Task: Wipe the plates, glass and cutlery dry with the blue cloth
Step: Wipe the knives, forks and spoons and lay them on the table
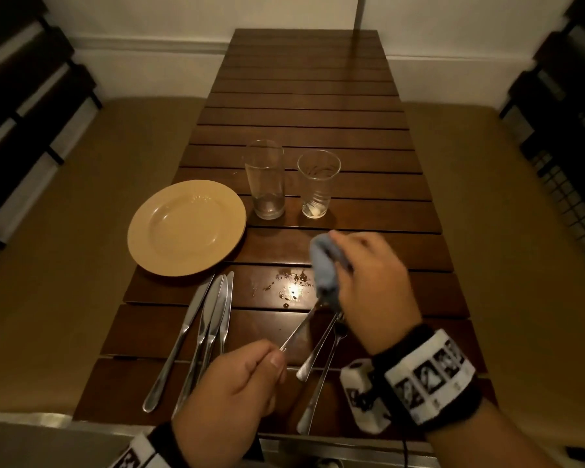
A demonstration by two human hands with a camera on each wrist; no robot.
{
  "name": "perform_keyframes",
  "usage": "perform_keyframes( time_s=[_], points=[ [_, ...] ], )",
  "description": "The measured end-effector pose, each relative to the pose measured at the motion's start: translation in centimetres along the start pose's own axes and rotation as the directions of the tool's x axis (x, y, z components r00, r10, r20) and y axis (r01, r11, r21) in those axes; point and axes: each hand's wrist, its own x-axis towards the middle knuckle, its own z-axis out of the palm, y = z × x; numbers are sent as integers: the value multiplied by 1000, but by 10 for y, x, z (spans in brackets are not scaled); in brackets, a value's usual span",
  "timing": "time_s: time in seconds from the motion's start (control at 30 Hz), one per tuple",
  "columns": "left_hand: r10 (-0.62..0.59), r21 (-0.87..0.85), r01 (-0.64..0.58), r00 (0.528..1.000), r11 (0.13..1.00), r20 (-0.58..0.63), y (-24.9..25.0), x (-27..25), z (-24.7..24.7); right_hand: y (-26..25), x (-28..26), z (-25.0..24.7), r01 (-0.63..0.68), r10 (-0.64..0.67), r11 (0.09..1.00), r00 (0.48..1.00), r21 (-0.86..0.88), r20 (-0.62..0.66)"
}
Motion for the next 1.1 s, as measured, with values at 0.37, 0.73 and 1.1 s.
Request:
perform_keyframes(
  time_s=[0.37,0.73,1.1],
  points=[
    [-2,-110,-7,997,994,-76,-3,1,-3,-30,-45,7,336,-335,942,940,-17,69],
    [48,-106,-55,997,993,-63,-3,-2,-5,-12,6,-9,78,-78,994,997,81,-11],
    [113,63,-109,992,992,-62,-7,-4,-4,-14,-17,1,306,-314,942,949,-140,-38]
  ],
)
